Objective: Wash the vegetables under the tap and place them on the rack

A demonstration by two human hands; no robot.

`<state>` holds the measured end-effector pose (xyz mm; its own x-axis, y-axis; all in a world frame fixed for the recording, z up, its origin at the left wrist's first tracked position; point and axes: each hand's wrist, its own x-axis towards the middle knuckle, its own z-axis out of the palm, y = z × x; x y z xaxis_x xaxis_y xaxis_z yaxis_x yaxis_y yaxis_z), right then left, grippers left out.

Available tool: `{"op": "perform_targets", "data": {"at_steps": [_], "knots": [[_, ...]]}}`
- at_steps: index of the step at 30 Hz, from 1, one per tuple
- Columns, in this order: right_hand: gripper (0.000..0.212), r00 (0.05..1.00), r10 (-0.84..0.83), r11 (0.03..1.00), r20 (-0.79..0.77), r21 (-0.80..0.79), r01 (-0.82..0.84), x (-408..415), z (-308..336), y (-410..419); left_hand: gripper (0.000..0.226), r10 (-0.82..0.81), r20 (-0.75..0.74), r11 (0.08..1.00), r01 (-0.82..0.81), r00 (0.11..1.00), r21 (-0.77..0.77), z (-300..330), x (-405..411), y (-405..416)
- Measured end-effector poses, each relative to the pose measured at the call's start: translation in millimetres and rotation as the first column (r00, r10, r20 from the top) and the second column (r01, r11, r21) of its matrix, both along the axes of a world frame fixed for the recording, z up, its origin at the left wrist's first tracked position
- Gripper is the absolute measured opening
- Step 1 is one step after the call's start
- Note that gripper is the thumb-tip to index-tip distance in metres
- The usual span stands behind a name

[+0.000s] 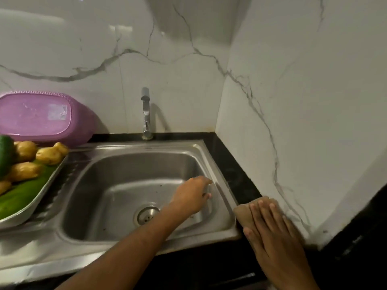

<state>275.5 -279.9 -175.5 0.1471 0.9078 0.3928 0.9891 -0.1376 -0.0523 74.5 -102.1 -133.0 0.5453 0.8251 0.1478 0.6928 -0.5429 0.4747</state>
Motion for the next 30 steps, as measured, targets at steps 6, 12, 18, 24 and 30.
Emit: {"op": "perform_targets", "data": {"at_steps": [6,12,18,24,30], "knots": [[0.093,1.0,0.027,0.987,-0.012,-0.158,-0.029,5,13,118,0.058,0.032,-0.026,0.999,-0.033,0.999,-0.007,8,16,77],[0.064,0.998,0.01,0.969,-0.066,-0.247,-0.026,0,31,259,0.072,0.126,0.002,0.983,-0.125,0.992,-0.133,-4,32,151],[0.062,0.997,0.037,0.971,-0.063,-0.234,-0.051,-3,29,363,0.09,0.09,-0.07,0.975,-0.103,0.993,-0.196,-24,30,188],[0.066,0.997,0.02,0.968,-0.075,-0.249,-0.038,-5,33,420,0.094,0.082,-0.069,0.966,-0.097,0.994,-0.239,-19,26,181],[0.067,0.999,0.022,0.965,-0.035,-0.259,-0.031,-3,32,382,0.093,0.085,-0.044,0.969,-0.092,0.995,-0.231,-14,21,170]]}}
